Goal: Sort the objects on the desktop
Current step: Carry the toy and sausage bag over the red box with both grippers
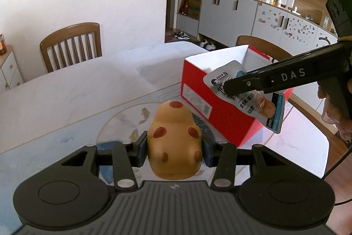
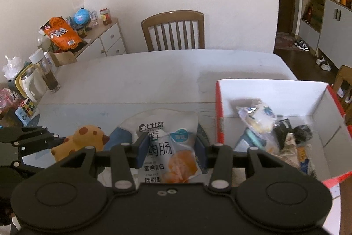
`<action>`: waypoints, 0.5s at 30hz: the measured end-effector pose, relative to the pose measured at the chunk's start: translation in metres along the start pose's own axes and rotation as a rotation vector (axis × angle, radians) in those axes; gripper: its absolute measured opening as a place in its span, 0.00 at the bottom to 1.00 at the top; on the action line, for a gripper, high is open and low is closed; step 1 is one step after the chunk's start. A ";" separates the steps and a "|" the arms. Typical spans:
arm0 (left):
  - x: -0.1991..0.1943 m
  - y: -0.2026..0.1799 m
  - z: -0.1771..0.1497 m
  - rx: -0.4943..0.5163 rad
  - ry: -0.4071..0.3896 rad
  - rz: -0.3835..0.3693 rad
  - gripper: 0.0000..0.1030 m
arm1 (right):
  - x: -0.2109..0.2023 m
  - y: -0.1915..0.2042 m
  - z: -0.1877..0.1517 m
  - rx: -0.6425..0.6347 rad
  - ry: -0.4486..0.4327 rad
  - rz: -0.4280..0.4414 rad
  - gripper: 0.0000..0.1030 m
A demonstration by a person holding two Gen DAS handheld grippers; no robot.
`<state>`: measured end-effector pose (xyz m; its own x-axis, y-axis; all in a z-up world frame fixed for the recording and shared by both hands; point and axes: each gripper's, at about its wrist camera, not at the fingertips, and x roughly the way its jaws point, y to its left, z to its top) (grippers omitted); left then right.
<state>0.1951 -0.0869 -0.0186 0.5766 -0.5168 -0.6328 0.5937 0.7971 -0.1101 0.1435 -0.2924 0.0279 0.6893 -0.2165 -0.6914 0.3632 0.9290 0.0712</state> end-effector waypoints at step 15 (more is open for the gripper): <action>0.013 -0.054 0.025 0.049 -0.019 -0.016 0.45 | -0.037 -0.049 -0.008 0.028 -0.030 -0.030 0.43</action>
<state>0.1842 -0.1445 -0.0015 0.5768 -0.5355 -0.6169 0.6297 0.7725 -0.0818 0.0954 -0.3271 0.0437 0.6961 -0.2532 -0.6718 0.4007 0.9135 0.0709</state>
